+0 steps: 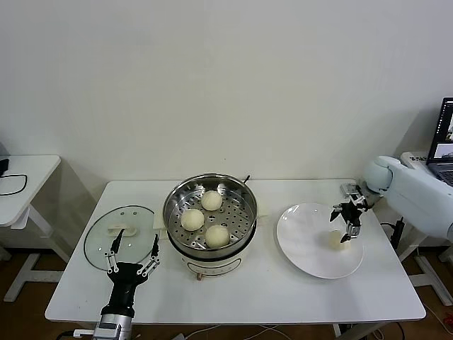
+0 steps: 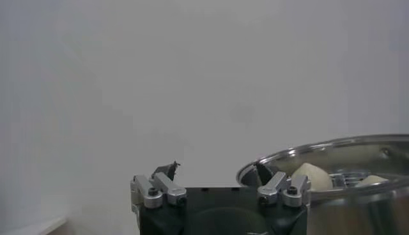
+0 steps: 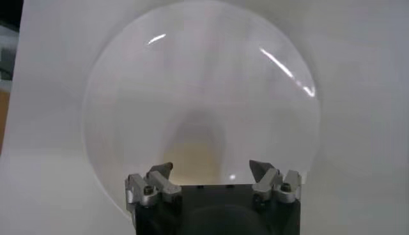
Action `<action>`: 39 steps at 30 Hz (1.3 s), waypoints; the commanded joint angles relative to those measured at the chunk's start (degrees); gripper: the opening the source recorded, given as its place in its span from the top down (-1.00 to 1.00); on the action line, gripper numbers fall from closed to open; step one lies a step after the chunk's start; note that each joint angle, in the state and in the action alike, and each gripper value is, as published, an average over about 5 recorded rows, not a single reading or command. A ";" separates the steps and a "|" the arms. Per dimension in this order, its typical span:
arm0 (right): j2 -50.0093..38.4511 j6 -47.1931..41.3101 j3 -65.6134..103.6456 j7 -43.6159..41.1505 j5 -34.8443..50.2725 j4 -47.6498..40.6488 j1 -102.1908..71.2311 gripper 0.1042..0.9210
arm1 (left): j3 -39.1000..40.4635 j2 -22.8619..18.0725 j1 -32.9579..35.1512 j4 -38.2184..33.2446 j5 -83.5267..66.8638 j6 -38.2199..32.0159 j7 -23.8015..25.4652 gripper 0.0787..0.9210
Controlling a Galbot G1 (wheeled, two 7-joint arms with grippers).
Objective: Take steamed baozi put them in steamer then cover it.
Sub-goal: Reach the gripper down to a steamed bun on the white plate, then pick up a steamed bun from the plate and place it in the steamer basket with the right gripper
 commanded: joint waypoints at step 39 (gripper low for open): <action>2.02 -2.47 -9.92 -7.07 5.04 9.31 18.72 -0.35 | 0.62 0.14 -0.96 0.84 -0.02 -0.64 -0.05 -0.77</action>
